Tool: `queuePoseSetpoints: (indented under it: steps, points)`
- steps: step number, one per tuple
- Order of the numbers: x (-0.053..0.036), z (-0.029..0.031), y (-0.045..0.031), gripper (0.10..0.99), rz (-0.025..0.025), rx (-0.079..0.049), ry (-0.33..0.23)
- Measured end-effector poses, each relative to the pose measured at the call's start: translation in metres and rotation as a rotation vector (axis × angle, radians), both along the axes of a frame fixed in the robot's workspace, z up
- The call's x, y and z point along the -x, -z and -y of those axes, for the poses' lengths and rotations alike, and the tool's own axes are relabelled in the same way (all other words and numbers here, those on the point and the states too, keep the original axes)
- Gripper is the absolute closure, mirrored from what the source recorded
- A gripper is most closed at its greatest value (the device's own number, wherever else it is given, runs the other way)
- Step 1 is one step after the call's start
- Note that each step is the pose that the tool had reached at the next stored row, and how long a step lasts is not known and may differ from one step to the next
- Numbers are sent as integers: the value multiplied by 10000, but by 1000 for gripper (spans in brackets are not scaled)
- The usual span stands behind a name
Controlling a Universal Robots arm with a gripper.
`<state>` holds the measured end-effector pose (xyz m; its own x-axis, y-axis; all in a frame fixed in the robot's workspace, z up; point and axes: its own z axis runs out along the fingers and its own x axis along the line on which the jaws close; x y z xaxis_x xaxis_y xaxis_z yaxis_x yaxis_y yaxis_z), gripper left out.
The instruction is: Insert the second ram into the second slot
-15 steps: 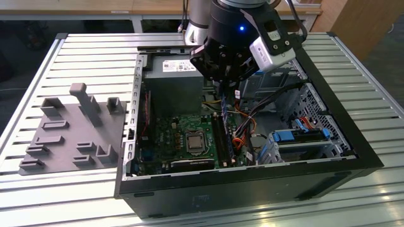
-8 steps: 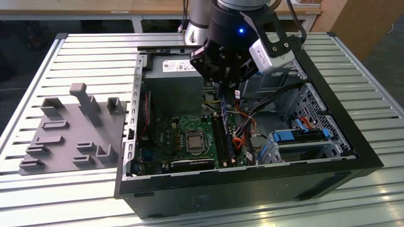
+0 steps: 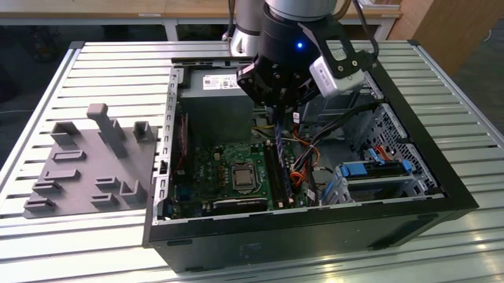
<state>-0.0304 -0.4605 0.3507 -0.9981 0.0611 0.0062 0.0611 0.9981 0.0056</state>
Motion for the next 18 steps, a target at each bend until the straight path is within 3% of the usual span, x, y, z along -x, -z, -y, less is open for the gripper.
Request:
queuePoseSetpoints:
  steps: [18]
  points:
    - [0,0,89,949,0,1,-1]
